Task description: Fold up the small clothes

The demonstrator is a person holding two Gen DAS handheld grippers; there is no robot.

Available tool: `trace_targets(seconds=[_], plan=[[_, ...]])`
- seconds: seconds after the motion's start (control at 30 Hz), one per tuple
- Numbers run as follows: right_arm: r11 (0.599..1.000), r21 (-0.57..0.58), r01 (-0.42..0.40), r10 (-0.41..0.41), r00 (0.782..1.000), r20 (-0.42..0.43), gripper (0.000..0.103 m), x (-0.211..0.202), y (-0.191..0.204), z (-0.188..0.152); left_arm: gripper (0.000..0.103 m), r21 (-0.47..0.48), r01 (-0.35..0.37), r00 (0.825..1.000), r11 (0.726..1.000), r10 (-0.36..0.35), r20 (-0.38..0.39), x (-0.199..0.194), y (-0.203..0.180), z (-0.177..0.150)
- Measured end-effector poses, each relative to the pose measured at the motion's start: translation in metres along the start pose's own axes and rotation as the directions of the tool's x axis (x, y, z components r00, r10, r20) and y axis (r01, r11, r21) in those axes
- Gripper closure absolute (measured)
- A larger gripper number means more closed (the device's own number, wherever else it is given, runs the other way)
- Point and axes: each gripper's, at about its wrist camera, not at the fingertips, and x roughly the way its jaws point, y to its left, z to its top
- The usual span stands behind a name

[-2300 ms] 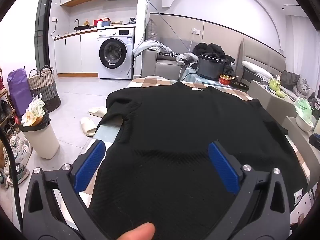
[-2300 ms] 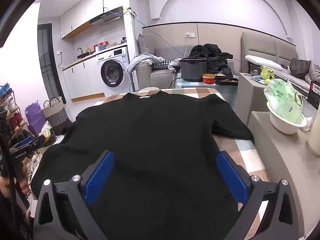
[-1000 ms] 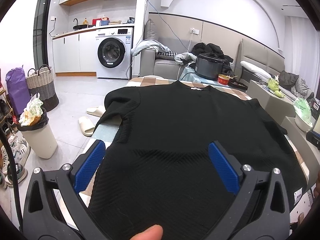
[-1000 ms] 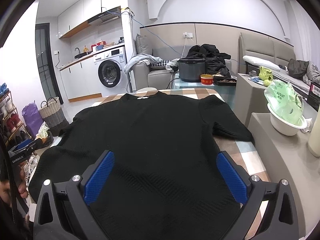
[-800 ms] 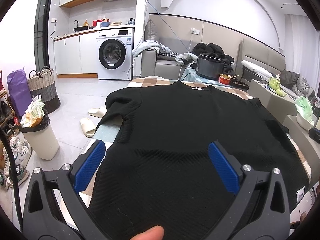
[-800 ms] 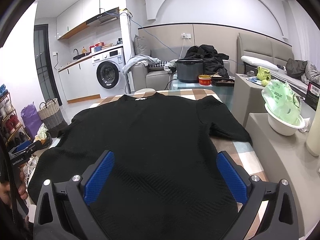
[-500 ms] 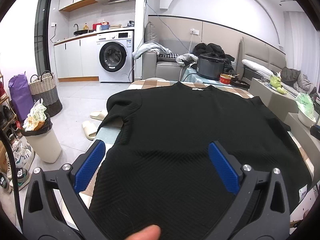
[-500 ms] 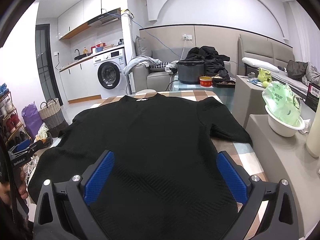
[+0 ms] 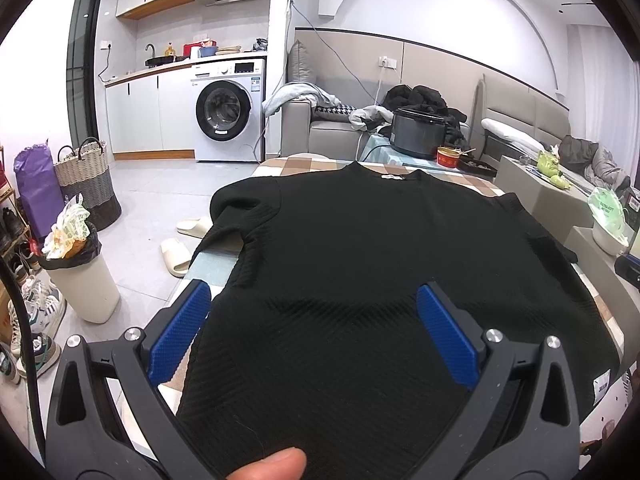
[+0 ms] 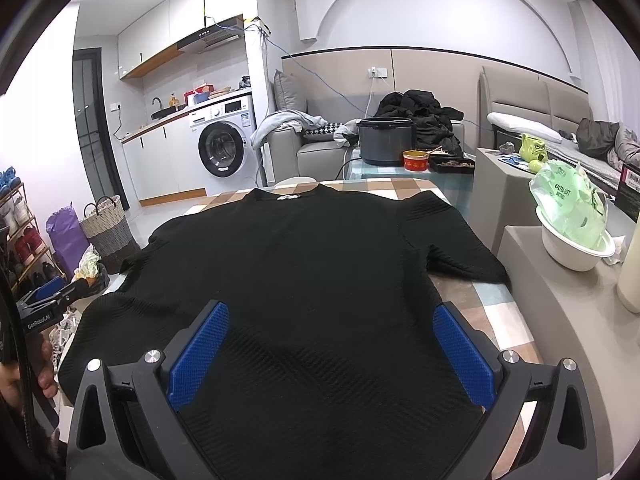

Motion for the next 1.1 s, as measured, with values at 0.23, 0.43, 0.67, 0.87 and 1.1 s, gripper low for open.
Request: trace_targets(seconds=[0.23,0.43,0.67,0.87,1.1], plan=[[1.000,-0.021,0.006,-0.006,1.000,-0.002,0.000,0.001,0.002,-0.001,0.001,0.001,-0.002,1.000,1.000,0.002,0.001,0.000,-0.001,-0.001],[1.000,-0.019,0.009,-0.010,1.000,-0.005,0.000,0.001,0.002,-0.001,0.001,0.004,-0.013,1.000,1.000,0.013,0.000,0.002,0.001,0.000],[1.000,-0.011,0.007,-0.007,1.000,-0.004,0.000,0.001,0.001,-0.001,0.001,0.006,-0.016,1.000,1.000,0.016,0.001,0.004,0.002,-0.002],[1.000,-0.010,0.004,-0.004,1.000,-0.002,0.000,0.001,0.001,-0.002,0.001,-0.012,-0.004,1.000,1.000,0.004,-0.007,0.007,0.008,-0.002],[0.999,0.017,-0.033,0.033,0.999,-0.004,0.000,0.006,-0.004,-0.001,0.001,-0.055,-0.006,1.000,0.998,0.006,0.002,0.008,0.027,0.004]])
